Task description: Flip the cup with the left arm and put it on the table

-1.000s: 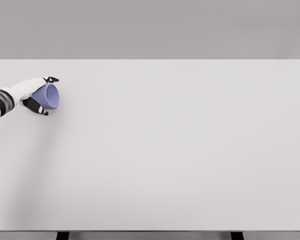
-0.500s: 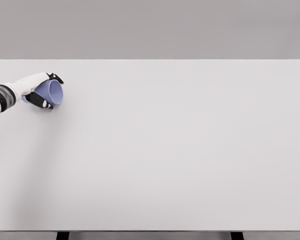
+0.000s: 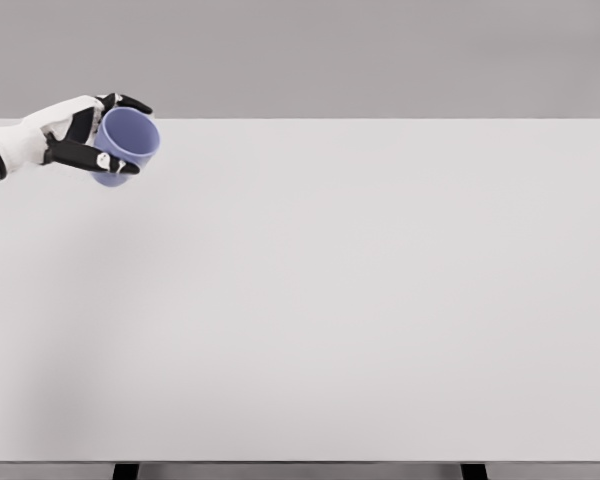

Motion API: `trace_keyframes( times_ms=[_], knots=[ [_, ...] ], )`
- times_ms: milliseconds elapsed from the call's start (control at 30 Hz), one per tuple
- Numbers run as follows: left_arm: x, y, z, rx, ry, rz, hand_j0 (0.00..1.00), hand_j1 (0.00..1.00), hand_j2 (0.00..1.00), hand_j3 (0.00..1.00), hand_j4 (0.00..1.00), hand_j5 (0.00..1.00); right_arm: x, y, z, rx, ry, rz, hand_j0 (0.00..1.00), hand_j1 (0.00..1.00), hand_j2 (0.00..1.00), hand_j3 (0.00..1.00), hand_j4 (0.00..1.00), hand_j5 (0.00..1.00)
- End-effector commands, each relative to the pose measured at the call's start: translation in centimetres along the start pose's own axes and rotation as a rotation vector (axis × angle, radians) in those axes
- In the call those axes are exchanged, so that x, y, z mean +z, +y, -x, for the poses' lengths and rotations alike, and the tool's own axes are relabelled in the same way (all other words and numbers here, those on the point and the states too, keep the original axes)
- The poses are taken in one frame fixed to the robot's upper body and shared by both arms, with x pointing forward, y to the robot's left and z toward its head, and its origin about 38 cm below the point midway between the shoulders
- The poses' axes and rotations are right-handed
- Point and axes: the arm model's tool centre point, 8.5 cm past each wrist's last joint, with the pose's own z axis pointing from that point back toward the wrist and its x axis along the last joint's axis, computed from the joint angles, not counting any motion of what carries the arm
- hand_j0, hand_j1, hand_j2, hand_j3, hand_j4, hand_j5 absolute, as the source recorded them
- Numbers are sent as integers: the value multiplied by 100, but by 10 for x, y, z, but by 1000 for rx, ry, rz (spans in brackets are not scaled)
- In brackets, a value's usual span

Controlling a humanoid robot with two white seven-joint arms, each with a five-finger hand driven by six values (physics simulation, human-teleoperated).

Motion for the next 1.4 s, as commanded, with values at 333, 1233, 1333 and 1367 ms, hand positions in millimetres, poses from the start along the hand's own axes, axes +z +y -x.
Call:
trace_keyframes(
  times_ms=[333,1233,1333,1367],
  knots=[
    [-67,-36,28,392,-61,7,56,56,56,56,56,56,0,0,1,-1,1,0,100,100,100,100,100,100],
    [-115,-97,35,464,-73,92,81,81,81,81,81,81,0,0,0,-1,0,0,100,100,100,100,100,100],
    [-115,-97,34,462,-77,91,91,91,91,91,91,91,0,0,1,-1,1,0,100,100,100,100,100,100],
    [-114,-97,33,461,-77,91,94,94,94,94,94,94,0,0,1,1,2,0,100,100,100,100,100,100]
  ],
)
